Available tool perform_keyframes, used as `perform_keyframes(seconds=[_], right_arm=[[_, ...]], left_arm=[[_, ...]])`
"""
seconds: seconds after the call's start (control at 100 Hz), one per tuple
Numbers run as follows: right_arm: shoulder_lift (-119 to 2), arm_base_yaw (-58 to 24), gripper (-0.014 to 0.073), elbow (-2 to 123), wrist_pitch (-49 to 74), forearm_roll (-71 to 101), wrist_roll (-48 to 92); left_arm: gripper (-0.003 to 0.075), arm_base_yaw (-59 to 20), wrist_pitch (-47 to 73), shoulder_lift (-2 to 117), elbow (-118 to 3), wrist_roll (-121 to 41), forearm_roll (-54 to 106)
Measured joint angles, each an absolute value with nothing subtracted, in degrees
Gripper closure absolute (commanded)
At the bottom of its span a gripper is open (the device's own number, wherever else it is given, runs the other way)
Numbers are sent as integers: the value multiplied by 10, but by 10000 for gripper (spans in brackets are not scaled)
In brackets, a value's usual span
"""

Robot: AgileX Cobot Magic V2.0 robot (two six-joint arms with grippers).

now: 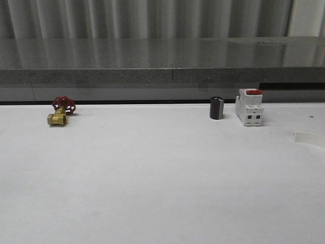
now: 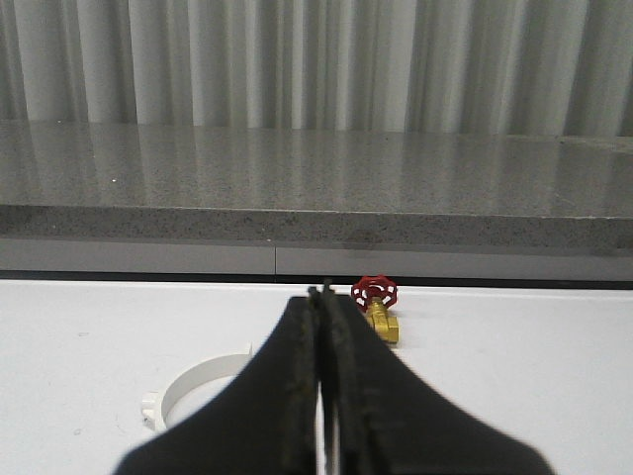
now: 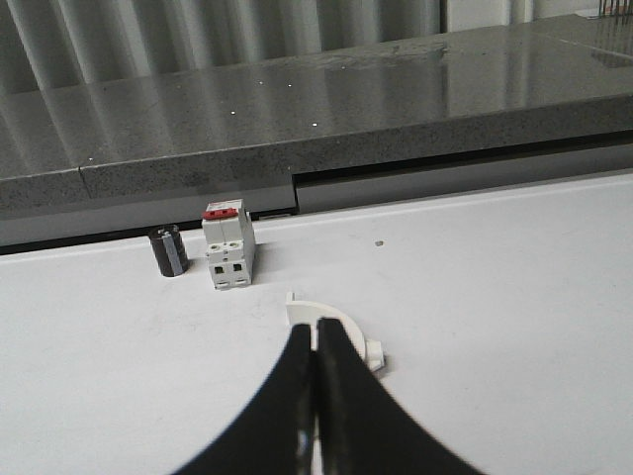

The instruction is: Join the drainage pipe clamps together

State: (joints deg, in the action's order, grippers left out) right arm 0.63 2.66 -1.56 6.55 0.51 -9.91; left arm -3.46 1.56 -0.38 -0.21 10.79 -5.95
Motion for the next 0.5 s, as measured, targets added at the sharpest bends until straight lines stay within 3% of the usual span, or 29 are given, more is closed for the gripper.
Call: perform_keyframes(seconds=[0.5], right_arm=[[6, 27, 711, -16, 66, 5, -99]], left_arm=[[740, -35, 63, -4, -20, 108, -37]])
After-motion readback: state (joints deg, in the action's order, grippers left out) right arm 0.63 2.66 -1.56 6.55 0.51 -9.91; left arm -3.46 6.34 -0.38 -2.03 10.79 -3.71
